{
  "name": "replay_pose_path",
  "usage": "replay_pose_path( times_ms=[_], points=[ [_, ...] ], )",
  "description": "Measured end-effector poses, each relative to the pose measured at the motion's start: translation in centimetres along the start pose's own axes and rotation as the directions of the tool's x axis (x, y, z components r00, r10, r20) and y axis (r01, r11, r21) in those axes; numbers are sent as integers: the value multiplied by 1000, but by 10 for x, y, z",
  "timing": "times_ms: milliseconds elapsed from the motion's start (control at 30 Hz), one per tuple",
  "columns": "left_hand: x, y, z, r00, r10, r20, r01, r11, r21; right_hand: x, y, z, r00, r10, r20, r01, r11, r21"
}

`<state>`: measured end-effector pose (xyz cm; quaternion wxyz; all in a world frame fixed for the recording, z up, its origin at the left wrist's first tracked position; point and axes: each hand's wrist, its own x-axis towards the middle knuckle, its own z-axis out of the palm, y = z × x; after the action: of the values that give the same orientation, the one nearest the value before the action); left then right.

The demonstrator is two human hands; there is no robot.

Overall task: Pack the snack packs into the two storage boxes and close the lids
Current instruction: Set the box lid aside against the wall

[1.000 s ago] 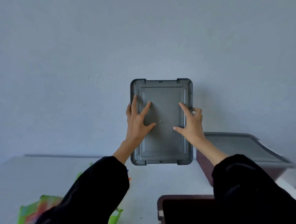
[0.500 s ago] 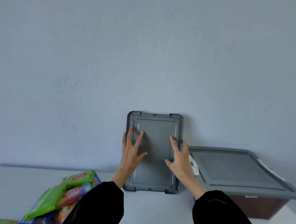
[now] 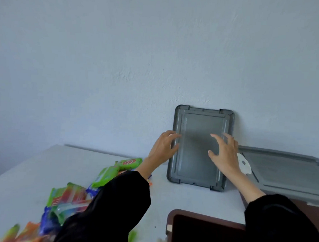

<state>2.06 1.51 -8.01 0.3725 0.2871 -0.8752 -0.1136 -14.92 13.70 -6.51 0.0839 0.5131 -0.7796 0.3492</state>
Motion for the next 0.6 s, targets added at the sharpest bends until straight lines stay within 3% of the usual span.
replay_pose_path(
  times_ms=[167,300,600],
  points=[
    [-54,-5,-74,995,-94,15,93,995,32,-34,-76,8,978,-171,122,158,982,107],
    [-121,-16,-140,968,-247,28,244,966,83,-75,-145,32,928,-288,235,246,950,192],
    [-274,-47,-228,835,-548,52,527,823,213,-170,-243,75,762,-402,507,361,915,183]
  ],
)
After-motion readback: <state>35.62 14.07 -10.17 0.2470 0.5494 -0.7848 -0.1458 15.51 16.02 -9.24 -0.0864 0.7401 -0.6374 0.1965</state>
